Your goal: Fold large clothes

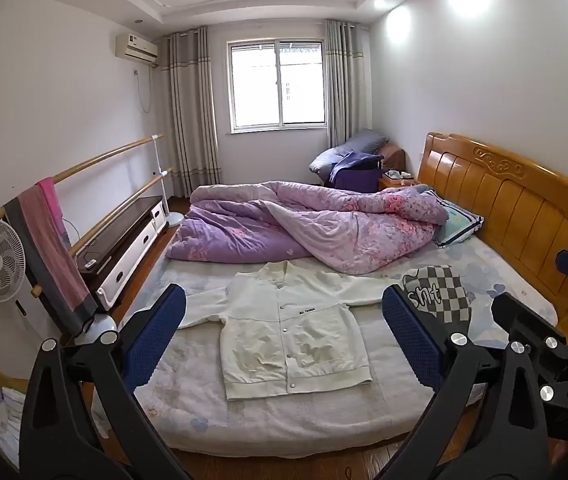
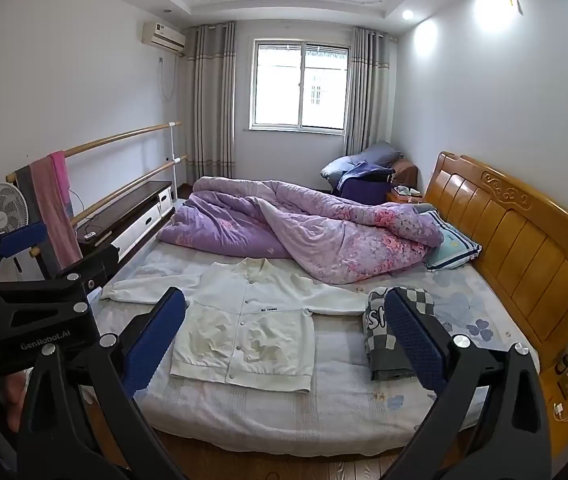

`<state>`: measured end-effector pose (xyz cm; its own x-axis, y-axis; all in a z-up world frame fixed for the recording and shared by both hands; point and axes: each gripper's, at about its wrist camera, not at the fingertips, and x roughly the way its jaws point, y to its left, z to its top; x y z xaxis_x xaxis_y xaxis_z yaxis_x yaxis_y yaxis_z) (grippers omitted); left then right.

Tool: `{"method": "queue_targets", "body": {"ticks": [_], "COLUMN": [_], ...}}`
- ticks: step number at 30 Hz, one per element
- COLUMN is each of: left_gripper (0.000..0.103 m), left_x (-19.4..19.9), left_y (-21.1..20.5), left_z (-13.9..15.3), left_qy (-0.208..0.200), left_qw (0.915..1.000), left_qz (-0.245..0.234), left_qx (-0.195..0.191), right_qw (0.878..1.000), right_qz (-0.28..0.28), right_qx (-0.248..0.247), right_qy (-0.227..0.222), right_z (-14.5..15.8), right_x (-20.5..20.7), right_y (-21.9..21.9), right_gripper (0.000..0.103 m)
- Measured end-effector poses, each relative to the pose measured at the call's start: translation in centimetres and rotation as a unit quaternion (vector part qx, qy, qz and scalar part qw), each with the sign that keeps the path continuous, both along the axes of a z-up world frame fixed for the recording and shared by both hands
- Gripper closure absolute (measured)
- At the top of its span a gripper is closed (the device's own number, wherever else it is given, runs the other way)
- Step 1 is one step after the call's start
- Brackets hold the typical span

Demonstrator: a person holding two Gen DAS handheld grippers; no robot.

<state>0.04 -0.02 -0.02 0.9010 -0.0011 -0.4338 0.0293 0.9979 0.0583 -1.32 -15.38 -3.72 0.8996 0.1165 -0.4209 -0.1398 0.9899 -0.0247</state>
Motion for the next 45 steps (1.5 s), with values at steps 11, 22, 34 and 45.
{"method": "queue_targets", "body": {"ticks": [11, 22, 34, 45], "left_gripper": [0.005, 0.005, 0.005, 0.005], "left_x": [0.7, 0.1, 0.2, 0.1], "left_y": [-1.1, -0.3, -0.1, 0.2], "left_z": [-0.2, 0.0, -0.1, -0.3], "left_qy": [0.002, -0.003, -0.005, -0.004], "left_qw": [1.0, 0.9999, 0.9999, 0.9999], "left_qz": [-0.004, -0.009, -0.006, -0.004], "left_qx": [0.001, -0.005, -0.008, -0.01], "right_qw": [1.0, 1.0, 1.0, 1.0], "right_qz": [-0.004, -0.005, -0.004, -0.002], "right_qx": [0.0, -0.002, 0.001, 0.002], "right_qy": [0.007, 0.01, 0.011, 0.015], "right_z": [-0.9, -0.4, -0.2, -0.4], "right_x": [0.5, 0.3, 0.2, 0.4], "right_y": [0.3, 0.1, 0.1, 0.1], "right_gripper": [0.007, 0.007, 0.007, 0.007]}}
